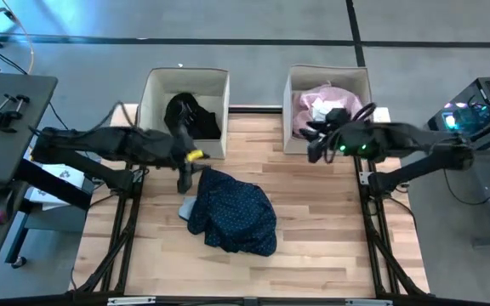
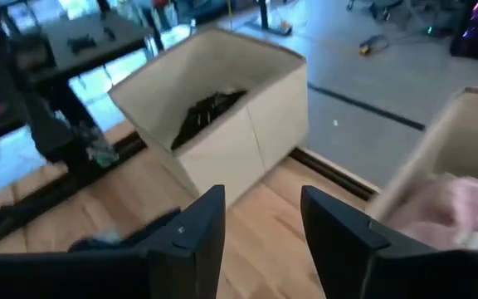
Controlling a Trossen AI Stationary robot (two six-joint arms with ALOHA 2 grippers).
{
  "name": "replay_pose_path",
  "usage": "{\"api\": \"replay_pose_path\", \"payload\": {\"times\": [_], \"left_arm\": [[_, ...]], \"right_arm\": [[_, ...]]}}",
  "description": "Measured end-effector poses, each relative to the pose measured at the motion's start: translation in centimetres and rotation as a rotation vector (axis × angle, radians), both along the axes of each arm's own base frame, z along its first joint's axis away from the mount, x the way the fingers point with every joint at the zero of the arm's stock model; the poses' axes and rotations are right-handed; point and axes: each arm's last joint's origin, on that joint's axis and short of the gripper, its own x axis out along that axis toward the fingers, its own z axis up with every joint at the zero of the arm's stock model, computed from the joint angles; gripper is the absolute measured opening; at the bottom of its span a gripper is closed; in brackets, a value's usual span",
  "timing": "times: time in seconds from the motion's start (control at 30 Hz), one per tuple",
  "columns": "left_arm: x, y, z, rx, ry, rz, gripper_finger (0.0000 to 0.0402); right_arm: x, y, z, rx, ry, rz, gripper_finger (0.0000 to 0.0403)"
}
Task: Sort clothes
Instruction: Put the dark blue dress into the top left laundry bin
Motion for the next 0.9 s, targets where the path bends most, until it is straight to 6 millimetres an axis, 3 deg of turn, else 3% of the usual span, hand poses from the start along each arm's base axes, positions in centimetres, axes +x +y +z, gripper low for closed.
{"api": "replay_pose_path", "payload": {"times": [0.23, 0.43, 0.67, 0.9], "left_arm": [[3.3, -1.7, -5.4, 0.089, 0.158, -0.278, 0.014], [7.2, -2.2, -9.7, 0.046, 0.208, -0.384, 0.0183], [12.5, -1.8, -16.1, 0.087, 0.28, -0.416, 0.0251], [13.7, -1.8, -25.1, 0.068, 0.634, -0.384, 0.0267]], "right_arm": [[4.1, 1.4, -3.0, 0.017, -0.026, 0.032, 0.0144], [6.2, 1.9, -3.6, 0.082, -0.09, 0.057, 0.0145], [7.0, 2.3, -3.6, 0.15, -0.115, 0.185, 0.0145], [6.8, 3.8, -3.6, 0.168, -0.114, 0.265, 0.0145]]}}
